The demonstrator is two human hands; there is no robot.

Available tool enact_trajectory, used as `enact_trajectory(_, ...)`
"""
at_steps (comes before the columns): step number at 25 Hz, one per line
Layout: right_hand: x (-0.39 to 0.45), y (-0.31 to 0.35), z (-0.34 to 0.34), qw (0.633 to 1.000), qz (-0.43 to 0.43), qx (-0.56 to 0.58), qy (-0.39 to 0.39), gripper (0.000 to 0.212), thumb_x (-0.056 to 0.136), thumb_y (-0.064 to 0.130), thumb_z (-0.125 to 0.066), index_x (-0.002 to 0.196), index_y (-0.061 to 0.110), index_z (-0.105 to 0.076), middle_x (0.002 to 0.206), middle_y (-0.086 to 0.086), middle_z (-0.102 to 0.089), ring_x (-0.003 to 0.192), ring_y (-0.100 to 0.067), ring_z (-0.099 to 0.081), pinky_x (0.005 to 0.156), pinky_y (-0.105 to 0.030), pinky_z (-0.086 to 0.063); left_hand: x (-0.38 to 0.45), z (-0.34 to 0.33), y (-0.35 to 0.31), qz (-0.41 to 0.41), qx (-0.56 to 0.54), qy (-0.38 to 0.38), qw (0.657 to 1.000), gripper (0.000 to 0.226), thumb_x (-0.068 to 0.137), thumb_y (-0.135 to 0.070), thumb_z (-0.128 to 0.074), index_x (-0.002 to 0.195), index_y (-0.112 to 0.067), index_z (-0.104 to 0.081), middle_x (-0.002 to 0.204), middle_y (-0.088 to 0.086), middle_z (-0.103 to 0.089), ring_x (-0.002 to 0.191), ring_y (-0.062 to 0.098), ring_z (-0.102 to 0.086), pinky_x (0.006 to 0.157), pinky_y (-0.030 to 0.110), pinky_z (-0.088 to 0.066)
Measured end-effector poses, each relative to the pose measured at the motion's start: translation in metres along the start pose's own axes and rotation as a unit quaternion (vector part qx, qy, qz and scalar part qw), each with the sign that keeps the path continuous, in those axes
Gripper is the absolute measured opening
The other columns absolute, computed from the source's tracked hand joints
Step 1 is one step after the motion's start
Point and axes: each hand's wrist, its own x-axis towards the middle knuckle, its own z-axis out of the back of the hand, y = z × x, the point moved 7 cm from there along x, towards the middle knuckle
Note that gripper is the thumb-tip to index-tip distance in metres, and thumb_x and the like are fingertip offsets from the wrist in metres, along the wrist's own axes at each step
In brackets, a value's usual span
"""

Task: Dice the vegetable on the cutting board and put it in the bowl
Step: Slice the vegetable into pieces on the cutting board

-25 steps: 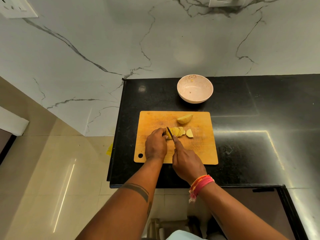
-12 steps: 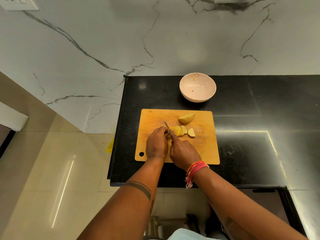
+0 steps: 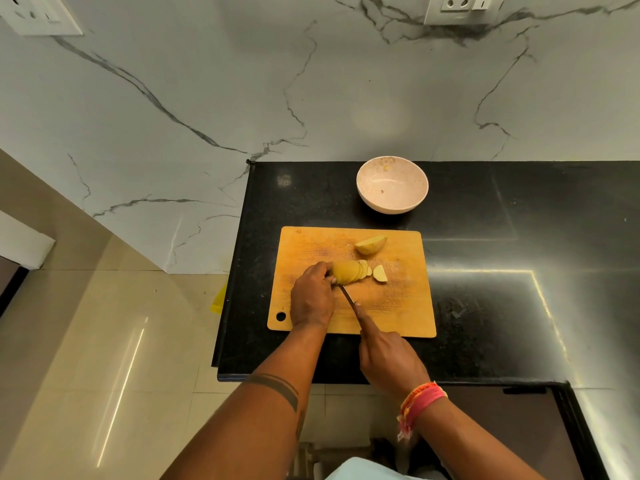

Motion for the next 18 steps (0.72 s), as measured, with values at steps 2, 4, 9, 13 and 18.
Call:
enact_trajectory(2,-0.003,0.003,0.005,1.000,0.009,0.017,-0.015,0.067,0.104,0.025,-0.037,0.161,0.037,-0.004,0.059,0.002,-0.053,0.048,-0.017,-0.051,0.045,-0.035,-0.037,0.001,0.000,0.002,-0.002,-0.006,0.001,1.000,0.031,0.099,-0.017,-0.061,0.130,-0.023,-0.066,0.128,-0.003,-0.066,0.119,0.016,-0.060,0.101,0.028,-0.047)
enact_trajectory(4,-0.001,0.011,0.010,0.999,0.014,0.039,-0.033,0.066,0.105,0.025,-0.037,0.161,0.036,-0.005,0.060,0.002,-0.056,0.048,-0.016,-0.052,0.047,-0.037,-0.041,0.001,0.001,0.003,-0.005,-0.003,-0.005,1.000,0.030,0.099,-0.017,-0.061,0.128,-0.022,-0.067,0.126,-0.003,-0.068,0.117,0.016,-0.061,0.100,0.029,-0.049)
enact_trajectory(9,0.026,0.031,0.014,0.999,0.013,0.034,-0.040,0.065,0.104,0.023,-0.036,0.162,0.032,-0.007,0.068,-0.002,-0.060,0.054,-0.017,-0.053,0.049,-0.036,-0.038,0.002,-0.002,0.008,-0.014,-0.019,-0.001,1.000,0.030,0.099,-0.015,-0.060,0.127,-0.023,-0.068,0.124,-0.004,-0.069,0.114,0.015,-0.063,0.097,0.031,-0.051)
enact_trajectory(13,0.034,0.033,0.010,0.999,0.012,0.021,-0.024,0.066,0.103,0.023,-0.035,0.162,0.028,-0.006,0.073,-0.005,-0.063,0.057,-0.019,-0.055,0.053,-0.038,-0.044,0.003,-0.002,0.010,-0.020,-0.011,-0.004,1.000,0.028,0.099,-0.019,-0.061,0.125,-0.022,-0.068,0.120,-0.004,-0.070,0.110,0.016,-0.064,0.092,0.030,-0.051)
enact_trajectory(18,0.054,0.037,0.008,0.999,0.027,0.020,-0.008,0.066,0.102,0.021,-0.035,0.162,0.026,-0.009,0.070,-0.006,-0.060,0.055,-0.021,-0.052,0.050,-0.036,-0.034,0.005,-0.002,0.011,-0.040,-0.001,-0.007,0.999,0.026,0.101,-0.020,-0.058,0.124,-0.021,-0.069,0.118,0.000,-0.071,0.107,0.018,-0.065,0.088,0.029,-0.049)
